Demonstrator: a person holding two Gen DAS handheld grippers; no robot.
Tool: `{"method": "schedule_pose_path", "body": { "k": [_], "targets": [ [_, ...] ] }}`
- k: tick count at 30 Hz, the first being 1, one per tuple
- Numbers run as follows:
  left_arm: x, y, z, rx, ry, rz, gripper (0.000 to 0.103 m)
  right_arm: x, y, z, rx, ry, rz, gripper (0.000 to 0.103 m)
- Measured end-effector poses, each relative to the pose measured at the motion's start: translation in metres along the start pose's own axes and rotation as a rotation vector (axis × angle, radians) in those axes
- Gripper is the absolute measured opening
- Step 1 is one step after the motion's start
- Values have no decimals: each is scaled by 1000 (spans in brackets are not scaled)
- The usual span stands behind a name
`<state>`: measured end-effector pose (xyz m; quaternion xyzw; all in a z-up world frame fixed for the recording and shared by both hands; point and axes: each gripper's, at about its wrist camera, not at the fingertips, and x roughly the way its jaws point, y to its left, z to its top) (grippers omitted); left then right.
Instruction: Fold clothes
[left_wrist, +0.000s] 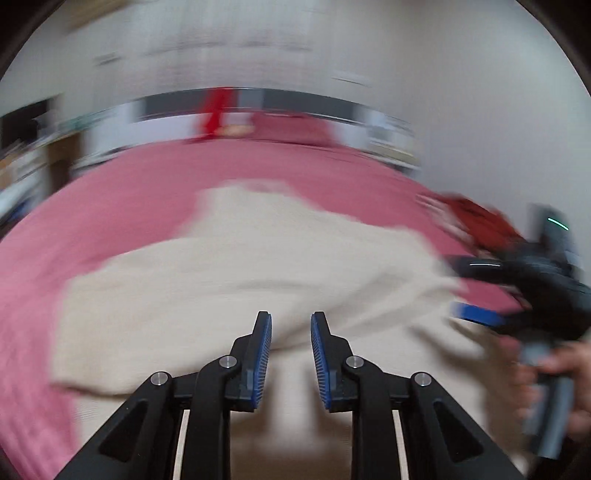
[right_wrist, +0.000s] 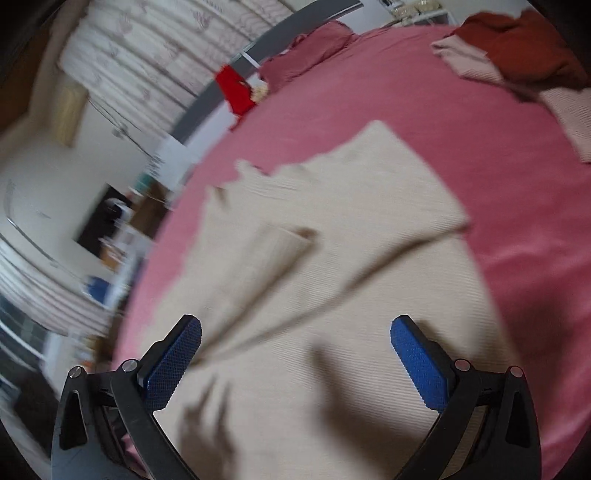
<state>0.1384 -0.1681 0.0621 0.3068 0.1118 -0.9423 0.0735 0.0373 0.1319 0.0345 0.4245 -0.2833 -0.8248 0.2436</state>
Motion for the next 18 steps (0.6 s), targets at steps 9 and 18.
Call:
{"method": "schedule_pose_path", "body": {
  "k": [9,18],
  "targets": [
    [9,137,-14,-374,-3,152,21,80,26,38,164,187,133,45],
    [13,115,-11,-306,-14,59,21,130,52,35,117,314,-103,31]
  ]
}}
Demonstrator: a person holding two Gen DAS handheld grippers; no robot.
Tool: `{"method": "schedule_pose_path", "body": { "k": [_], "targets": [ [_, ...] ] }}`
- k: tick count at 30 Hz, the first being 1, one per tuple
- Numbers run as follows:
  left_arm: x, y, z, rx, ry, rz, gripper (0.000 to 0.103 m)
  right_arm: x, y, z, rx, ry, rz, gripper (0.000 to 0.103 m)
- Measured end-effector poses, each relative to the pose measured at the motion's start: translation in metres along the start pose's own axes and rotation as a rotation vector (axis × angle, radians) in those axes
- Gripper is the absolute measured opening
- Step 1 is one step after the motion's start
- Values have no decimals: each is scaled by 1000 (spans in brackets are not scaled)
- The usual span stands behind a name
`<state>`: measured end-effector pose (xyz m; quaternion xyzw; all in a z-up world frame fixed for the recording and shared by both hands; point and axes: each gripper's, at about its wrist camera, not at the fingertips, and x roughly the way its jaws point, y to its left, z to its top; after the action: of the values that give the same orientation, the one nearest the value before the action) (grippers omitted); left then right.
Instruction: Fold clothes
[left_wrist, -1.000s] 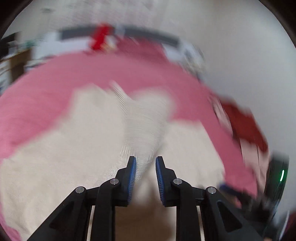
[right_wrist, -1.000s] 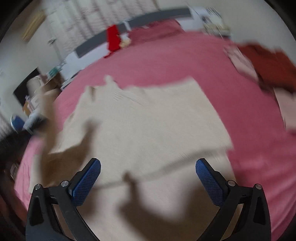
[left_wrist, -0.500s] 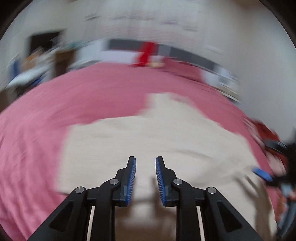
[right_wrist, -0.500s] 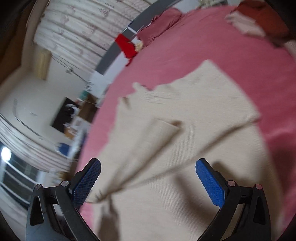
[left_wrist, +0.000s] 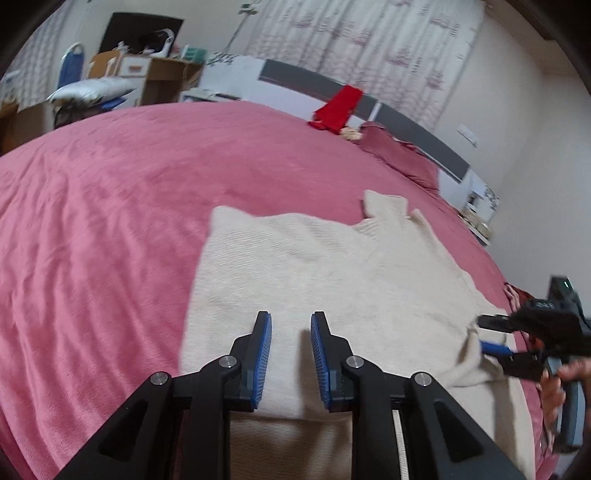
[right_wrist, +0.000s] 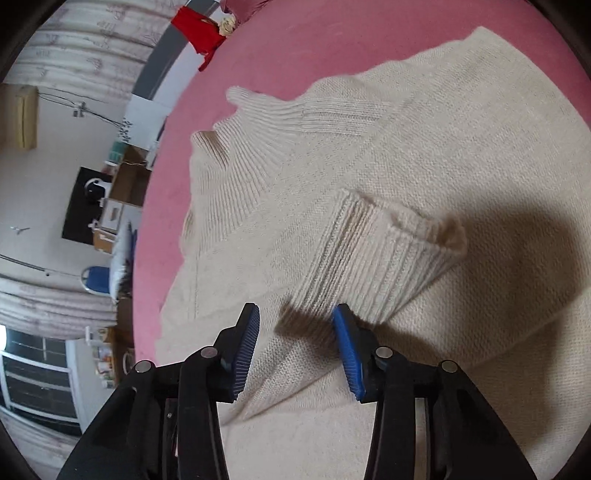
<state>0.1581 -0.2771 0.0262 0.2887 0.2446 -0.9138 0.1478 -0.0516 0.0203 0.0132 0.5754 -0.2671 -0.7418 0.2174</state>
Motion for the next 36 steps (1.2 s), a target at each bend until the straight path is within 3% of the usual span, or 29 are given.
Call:
{"method": "schedule_pose_path", "body": {
  "k": [1,2,7,9,11,12,13,15,17,19,20,21,22,24,27,29,30,32,33,34,35,36],
  "targets": [
    [-1,-2,0,5,-6,-3,21,1,3,3,-21,9,-6,7],
    [-6,-1,-1,5,-11,-9,21,2,5,6,-37,14,-6,3],
    [-11,4,-2,-13,-18,-17,21,-49,18,6,-146,-152,62,3],
    [-10,6,-4,-20,-9,-14,21,-71,24,1,-217,-230,38,4],
    [-5,6,-5,-26,13,-7,21,-74,24,1,-231,-222,-16,7],
    [-1,5,-6,-28,29,-10,21,-70,21,1,-218,-188,-48,14],
    [1,5,-7,-26,39,-13,21,-61,16,2,-185,-138,-85,39],
    [3,3,-9,-18,49,-15,22,-45,4,3,-100,-58,-156,70],
    [4,4,-9,-19,56,-18,22,-33,-3,8,-16,-60,-134,71],
    [3,6,-9,-32,57,-25,22,-24,0,17,-16,-68,-131,70],
    [2,8,-9,-42,54,-29,22,-18,4,21,-38,-63,-125,64],
    [0,10,-8,-52,47,-32,22,-12,8,24,-63,-45,-106,33],
    [-2,12,-8,-63,36,-35,22,-10,13,26,-87,-29,-88,10],
    [-6,15,-6,-80,16,-39,22,-13,28,30,-162,-28,-54,10],
    [-8,16,-6,-90,6,-40,22,-53,49,28,-341,-197,23,10],
    [-4,16,-7,-85,24,-46,22,-75,45,27,-425,-323,1,10],
    [-2,15,-7,-79,38,-49,22,-75,35,28,-433,-340,-49,12],
    [2,12,-9,-56,59,-34,22,-61,7,32,-431,-303,-203,34],
    [3,10,-9,-47,64,-30,22,-53,-8,32,-393,-252,-296,57],
    [3,10,-10,-45,63,-31,22,-47,-26,29,-336,-215,-394,59],
    [3,10,-10,-47,61,-31,22,-50,-37,24,-284,-226,-433,59],
    [3,11,-10,-49,60,-31,22,-60,-42,16,-237,-290,-408,58]
  ]
}}
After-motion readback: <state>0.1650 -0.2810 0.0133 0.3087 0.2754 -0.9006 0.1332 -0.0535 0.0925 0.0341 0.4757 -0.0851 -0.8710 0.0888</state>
